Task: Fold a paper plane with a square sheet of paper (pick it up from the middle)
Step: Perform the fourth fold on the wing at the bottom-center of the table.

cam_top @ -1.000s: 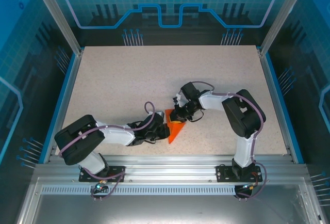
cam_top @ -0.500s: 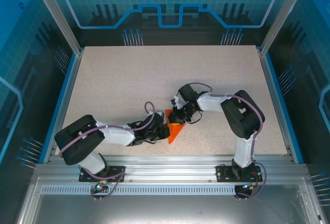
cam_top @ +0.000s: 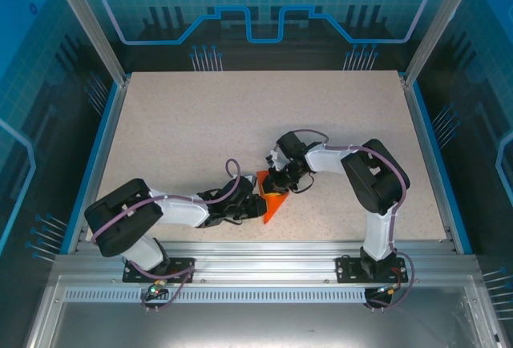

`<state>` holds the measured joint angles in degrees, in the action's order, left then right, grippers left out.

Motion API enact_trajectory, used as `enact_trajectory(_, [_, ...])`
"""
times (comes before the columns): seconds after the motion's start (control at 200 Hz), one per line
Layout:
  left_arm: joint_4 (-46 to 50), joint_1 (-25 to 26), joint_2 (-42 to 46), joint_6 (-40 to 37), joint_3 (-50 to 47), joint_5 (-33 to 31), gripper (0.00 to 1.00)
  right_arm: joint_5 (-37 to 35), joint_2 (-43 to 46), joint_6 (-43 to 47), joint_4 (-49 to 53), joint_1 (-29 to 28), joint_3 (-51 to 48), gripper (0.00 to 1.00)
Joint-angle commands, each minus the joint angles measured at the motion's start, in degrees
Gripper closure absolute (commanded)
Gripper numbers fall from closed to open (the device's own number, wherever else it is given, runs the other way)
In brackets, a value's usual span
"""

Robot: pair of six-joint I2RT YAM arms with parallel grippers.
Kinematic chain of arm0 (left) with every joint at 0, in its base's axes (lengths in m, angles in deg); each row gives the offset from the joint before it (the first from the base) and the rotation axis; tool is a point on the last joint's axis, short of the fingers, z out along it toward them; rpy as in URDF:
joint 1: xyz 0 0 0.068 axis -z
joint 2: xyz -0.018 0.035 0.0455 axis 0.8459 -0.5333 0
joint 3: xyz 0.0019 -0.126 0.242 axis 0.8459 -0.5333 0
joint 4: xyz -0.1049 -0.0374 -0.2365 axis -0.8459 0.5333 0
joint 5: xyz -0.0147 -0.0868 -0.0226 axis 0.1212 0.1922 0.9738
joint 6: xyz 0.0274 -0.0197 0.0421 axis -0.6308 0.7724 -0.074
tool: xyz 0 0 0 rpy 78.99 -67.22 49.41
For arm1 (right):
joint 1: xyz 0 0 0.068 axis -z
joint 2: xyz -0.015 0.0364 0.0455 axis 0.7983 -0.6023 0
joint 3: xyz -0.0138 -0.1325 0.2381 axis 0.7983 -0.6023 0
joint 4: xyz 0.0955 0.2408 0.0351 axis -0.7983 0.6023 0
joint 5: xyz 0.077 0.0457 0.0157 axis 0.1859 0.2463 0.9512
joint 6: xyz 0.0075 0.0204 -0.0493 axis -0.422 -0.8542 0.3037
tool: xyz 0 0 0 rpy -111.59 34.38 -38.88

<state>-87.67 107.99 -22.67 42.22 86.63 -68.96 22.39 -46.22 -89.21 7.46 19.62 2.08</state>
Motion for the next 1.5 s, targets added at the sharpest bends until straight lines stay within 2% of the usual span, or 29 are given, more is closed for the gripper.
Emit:
enact_trajectory(0.0, [0.35,0.59,2.57,0.04,-1.27,3.21,0.81,-3.05,-0.11,1.05,2.6,0.47,-0.26,0.88])
enact_trajectory(0.305, [1.15,1.88,2.38,0.21,-0.74,4.59,0.8,-3.27,0.06,0.95,2.55,0.47,-0.27,0.88])
enact_trajectory(0.55, [1.47,2.41,2.46,0.2,-0.7,3.61,0.87,-3.28,0.15,1.0,2.64,0.47,-0.4,0.88])
enact_trajectory(0.685, [3.11,2.86,3.21,-0.21,-0.23,2.64,0.84,-3.18,0.02,0.92,2.52,0.47,-0.36,0.88])
enact_trajectory(1.015, [4.45,3.65,5.75,-0.32,-0.32,0.3,0.66,-3.09,-0.04,1.01,2.57,0.47,-0.67,0.88])
enact_trajectory(1.14, [4.63,3.62,6.64,-0.57,-0.3,-0.81,0.63,-3.1,0.06,0.98,2.47,0.47,-0.7,0.88])
enact_trajectory(1.235, [5.1,3.81,6.9,-0.8,-0.01,-1.55,0.66,-3.1,0.02,0.99,2.41,0.47,-0.7,0.88])
enact_trajectory(1.49, [4.49,3.86,4.95,-1.45,0.95,-0.74,0.85,-3.11,0.02,0.88,2.56,0.47,-0.6,0.88])
